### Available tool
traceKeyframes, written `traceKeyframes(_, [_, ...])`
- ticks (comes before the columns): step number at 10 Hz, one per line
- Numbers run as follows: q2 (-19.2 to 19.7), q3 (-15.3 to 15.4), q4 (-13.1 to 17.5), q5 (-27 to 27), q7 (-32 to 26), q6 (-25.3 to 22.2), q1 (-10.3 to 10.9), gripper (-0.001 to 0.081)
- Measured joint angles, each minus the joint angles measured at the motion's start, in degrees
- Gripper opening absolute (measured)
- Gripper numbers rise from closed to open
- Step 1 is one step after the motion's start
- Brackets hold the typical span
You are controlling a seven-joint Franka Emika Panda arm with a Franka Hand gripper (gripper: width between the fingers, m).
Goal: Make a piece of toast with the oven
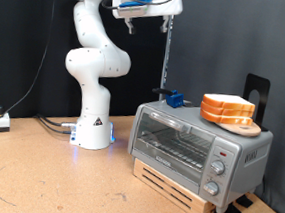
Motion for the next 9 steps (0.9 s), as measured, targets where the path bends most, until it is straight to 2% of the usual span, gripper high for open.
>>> traceKeyframes(1, [-0.03, -1.49, -0.83, 0.36, -4.94, 1.35, 1.87, 0.0809])
traceKeyframes(2, [-0.03, -1.23, -0.83, 0.32, -2.68, 1.26, 1.44, 0.0809])
traceKeyframes(3, [-0.17, -1.65, -0.84, 2.22, -6.31, 1.21, 2.09, 0.0809])
traceKeyframes(5, [-0.37, -5.1, -0.85, 5.1, -18.45, 1.2, 6.12, 0.0809])
traceKeyframes(7, [1.58, -8.46, -0.66, 4.91, -30.78, 1.2, 9.84, 0.0809])
traceKeyframes(8, [1.47, -8.23, -0.72, 4.96, -28.57, 1.33, 9.47, 0.0809])
traceKeyframes(9, [1.36, -8.18, -0.78, 5.35, -29.37, 1.22, 9.58, 0.0809])
